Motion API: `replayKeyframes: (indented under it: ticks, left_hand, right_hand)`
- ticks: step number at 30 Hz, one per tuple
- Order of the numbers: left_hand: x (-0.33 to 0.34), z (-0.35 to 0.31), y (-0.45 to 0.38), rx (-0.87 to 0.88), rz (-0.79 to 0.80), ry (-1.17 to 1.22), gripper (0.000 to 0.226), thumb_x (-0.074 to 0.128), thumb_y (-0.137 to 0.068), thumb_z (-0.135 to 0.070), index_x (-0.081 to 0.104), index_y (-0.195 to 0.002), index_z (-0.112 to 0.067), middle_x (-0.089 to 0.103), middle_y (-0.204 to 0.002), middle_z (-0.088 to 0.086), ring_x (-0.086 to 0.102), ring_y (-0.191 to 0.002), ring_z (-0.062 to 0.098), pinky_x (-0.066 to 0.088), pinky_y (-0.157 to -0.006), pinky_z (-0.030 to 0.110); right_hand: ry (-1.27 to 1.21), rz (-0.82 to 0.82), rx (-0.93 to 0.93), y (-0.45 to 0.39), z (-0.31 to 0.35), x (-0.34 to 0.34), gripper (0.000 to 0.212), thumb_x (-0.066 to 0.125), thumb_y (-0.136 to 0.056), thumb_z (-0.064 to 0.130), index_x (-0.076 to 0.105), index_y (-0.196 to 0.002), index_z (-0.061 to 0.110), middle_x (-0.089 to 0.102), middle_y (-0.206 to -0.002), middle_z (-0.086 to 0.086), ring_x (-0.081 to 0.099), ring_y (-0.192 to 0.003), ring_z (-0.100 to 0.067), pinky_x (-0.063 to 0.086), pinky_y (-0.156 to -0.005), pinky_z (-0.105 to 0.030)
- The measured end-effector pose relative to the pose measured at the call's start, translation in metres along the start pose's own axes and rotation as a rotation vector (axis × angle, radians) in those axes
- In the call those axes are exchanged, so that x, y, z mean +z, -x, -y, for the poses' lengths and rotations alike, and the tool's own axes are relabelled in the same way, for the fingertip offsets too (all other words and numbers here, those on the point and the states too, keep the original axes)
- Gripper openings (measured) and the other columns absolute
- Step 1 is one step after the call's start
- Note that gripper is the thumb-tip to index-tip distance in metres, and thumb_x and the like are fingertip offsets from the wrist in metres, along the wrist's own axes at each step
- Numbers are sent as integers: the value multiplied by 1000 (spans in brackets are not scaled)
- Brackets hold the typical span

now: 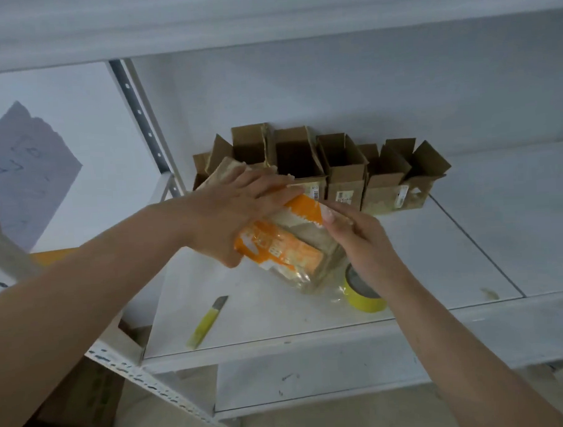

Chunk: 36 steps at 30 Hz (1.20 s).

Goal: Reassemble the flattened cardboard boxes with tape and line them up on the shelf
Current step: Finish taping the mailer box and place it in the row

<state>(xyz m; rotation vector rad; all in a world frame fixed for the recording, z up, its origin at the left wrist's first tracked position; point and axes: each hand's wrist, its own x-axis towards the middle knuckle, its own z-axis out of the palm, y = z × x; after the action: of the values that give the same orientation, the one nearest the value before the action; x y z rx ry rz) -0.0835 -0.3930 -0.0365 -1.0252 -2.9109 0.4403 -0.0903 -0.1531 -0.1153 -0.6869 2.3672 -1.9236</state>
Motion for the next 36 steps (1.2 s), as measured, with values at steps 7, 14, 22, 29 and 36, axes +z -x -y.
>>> replayKeyframes:
  ticks: [7, 14, 22, 29, 36]
  left_hand:
    - [29, 0, 7, -94, -61, 62, 100, 72, -80, -18, 7, -152, -39, 10, -163, -4, 8, -149, 25, 10, -117, 54]
    - [82, -19, -5, -241, -77, 497, 65, 50, -97, -2, 26, -150, -31, 22, -160, -2, 13, -150, 17, 17, -122, 36]
    - [85, -19, -7, -340, -87, 748, 64, 40, -97, 9, 33, -147, -31, 24, -158, -10, 11, -149, 10, 15, -122, 33]
    - [78, -26, -11, -442, -123, 811, 53, 32, -102, 0, 51, -139, -32, 32, -156, -12, 17, -149, 11, 18, -122, 35]
    - [65, -32, -19, -538, -160, 890, 38, 34, -106, -22, 51, -139, -31, 49, -136, -13, 45, -134, 16, 46, -95, 22]
  right_hand:
    - [294, -226, -47, 26, -13, 29, 28, 44, -98, 48, 69, -101, 35, 49, -50, 18, 48, -50, -4, 33, -49, -17]
    - [254, -46, 117, 37, -36, 40, 37, 37, -98, 53, 60, -117, 32, 68, -81, 15, 65, -79, -4, 55, -75, -33]
    - [964, 368, 479, 23, -75, -31, 17, 56, -87, 33, 61, -100, 23, 61, -97, 1, 55, -109, -28, 38, -92, -33]
    - [1320, 398, 372, 36, -101, -38, 28, 52, -96, 38, 63, -120, 27, 63, -127, 6, 49, -126, -16, 4, -120, -45]
    - [748, 79, 223, 18, -25, -78, 29, 66, -89, 27, 58, -64, 14, 56, -63, -5, 57, -72, -31, 43, -73, -41]
